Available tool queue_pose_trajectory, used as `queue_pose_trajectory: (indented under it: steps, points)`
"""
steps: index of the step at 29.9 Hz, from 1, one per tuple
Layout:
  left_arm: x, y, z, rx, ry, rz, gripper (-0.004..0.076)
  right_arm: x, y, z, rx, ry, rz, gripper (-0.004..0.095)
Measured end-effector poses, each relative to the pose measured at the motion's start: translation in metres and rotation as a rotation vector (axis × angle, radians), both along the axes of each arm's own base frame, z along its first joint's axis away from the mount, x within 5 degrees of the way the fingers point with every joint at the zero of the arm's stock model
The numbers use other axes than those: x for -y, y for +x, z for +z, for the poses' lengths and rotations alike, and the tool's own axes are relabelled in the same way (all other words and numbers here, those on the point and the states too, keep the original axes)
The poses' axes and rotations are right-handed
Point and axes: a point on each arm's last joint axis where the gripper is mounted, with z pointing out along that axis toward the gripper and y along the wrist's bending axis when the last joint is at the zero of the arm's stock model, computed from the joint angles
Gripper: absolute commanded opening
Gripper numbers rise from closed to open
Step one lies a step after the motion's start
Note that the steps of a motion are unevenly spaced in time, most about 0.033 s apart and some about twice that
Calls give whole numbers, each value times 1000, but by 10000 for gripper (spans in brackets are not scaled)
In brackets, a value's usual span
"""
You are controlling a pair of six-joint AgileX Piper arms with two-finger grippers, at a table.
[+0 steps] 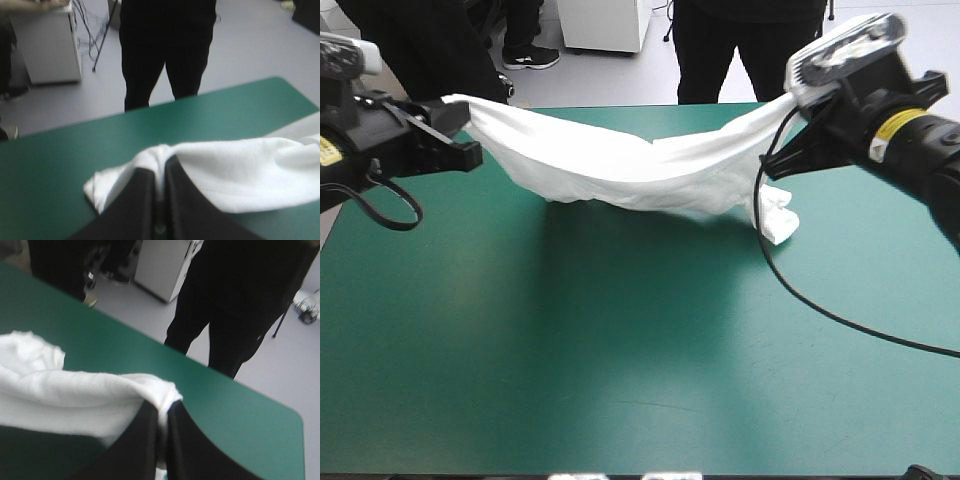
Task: Fold the cloth
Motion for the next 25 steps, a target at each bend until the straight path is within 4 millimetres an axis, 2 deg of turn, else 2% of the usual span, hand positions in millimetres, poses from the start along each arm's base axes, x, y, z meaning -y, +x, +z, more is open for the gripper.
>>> queue_pose_trajectory:
  steps: [3,8,15,20,25]
  points:
    - [-5,-13,24,127,-17,11,-17,13,-12,26,117,42,-23,-17]
    - [-11,-32,50,267,-28,16,-17,29,-31,54,252,108,-36,-17]
    - [-17,-53,75,417,-48,21,-17,39,-48,79,401,182,-21,-17]
    - [-21,-70,97,595,-83,27,-17,44,-59,96,533,235,4,-17]
    - [-25,-79,108,702,-113,42,-17,47,-67,108,642,274,28,-17]
